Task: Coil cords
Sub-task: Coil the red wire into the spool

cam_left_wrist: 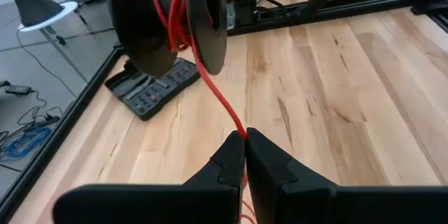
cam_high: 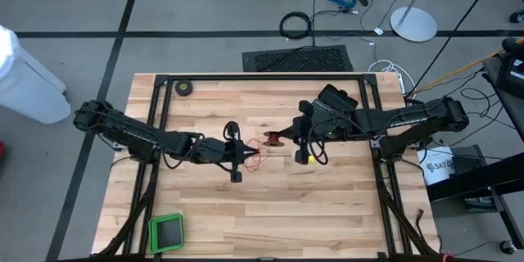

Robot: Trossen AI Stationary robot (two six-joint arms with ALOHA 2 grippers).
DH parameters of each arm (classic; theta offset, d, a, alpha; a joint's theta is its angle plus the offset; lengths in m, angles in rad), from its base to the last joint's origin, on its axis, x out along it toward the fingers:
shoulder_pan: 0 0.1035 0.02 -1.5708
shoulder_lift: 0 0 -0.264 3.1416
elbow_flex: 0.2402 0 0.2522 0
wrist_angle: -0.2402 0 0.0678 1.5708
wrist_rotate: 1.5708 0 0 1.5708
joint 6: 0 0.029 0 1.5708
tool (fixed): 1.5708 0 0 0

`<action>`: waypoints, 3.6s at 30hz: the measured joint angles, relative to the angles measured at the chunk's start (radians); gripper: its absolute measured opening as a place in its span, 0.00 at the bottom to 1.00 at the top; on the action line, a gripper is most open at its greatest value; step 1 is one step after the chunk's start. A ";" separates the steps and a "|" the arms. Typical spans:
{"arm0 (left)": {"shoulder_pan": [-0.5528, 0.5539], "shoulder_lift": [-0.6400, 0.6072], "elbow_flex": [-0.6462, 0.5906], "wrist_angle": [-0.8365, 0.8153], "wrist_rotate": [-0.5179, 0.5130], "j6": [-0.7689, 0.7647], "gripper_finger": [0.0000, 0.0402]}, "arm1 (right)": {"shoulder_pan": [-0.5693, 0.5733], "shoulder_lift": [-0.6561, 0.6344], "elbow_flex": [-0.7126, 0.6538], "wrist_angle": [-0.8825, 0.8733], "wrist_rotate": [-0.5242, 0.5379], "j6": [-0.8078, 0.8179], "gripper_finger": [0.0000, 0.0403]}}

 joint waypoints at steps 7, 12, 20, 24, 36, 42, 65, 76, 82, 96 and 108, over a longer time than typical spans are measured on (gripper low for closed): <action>-0.002 0.000 0.000 0.002 -0.016 -0.028 0.17 | -0.001 -0.007 0.000 0.043 -0.005 0.009 0.00; -0.017 0.000 0.000 0.003 -0.063 -0.052 0.27 | 0.000 -0.007 0.000 0.041 -0.027 0.031 0.00; -0.029 0.004 -0.003 0.009 -0.088 -0.121 0.28 | -0.001 -0.007 0.000 0.053 -0.020 0.029 0.00; -0.038 0.023 -0.013 0.019 -0.132 -0.180 0.28 | -0.001 -0.007 0.000 0.096 -0.018 0.025 0.00; -0.071 0.166 -0.077 0.235 -0.205 -0.187 0.28 | 0.000 -0.027 0.000 0.114 -0.011 -0.005 0.00; -0.096 0.188 -0.076 0.238 -0.287 -0.231 0.25 | 0.000 -0.038 0.000 0.112 -0.010 -0.026 0.00; -0.287 0.189 -0.076 0.010 -0.477 -0.443 0.01 | -0.009 -0.160 0.000 0.076 0.042 -0.044 0.00; -0.321 0.188 -0.076 -0.023 -0.260 -0.503 0.00 | -0.016 -0.266 0.000 0.078 0.113 -0.051 0.00; -0.345 0.188 -0.076 -0.023 -0.161 -0.525 0.00 | -0.016 -0.328 0.000 0.096 0.115 -0.069 0.00; -0.353 0.185 -0.046 -0.016 0.012 -0.583 0.23 | 0.002 -0.295 0.000 0.054 0.113 -0.062 0.00; -0.397 -0.028 -0.042 -0.370 0.033 -0.781 0.38 | 0.048 -0.221 0.000 0.022 0.109 -0.056 0.00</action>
